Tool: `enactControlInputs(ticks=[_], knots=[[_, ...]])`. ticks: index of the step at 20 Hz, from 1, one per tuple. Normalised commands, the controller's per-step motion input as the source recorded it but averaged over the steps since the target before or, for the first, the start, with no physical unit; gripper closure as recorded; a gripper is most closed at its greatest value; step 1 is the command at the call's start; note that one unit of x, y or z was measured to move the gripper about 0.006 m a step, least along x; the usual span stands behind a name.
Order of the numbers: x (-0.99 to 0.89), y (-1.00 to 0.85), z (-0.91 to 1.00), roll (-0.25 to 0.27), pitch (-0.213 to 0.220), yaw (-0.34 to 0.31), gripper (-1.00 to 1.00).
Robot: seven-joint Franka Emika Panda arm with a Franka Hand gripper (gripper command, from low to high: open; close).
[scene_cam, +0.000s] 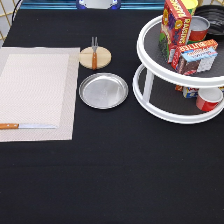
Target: Arrange plate and fork
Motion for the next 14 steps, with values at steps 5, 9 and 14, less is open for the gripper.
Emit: enactControlInputs(ticks=[5,9,14], knots=[[0.24,-0.12,0.10,0.045,0.059,0.013,-1.00],[0.41,-0.28,0.17,0.075,0.121,0.000,-1.00],[0.72,-0.31,0.13,0.009,0.126,0.012,-1.00]])
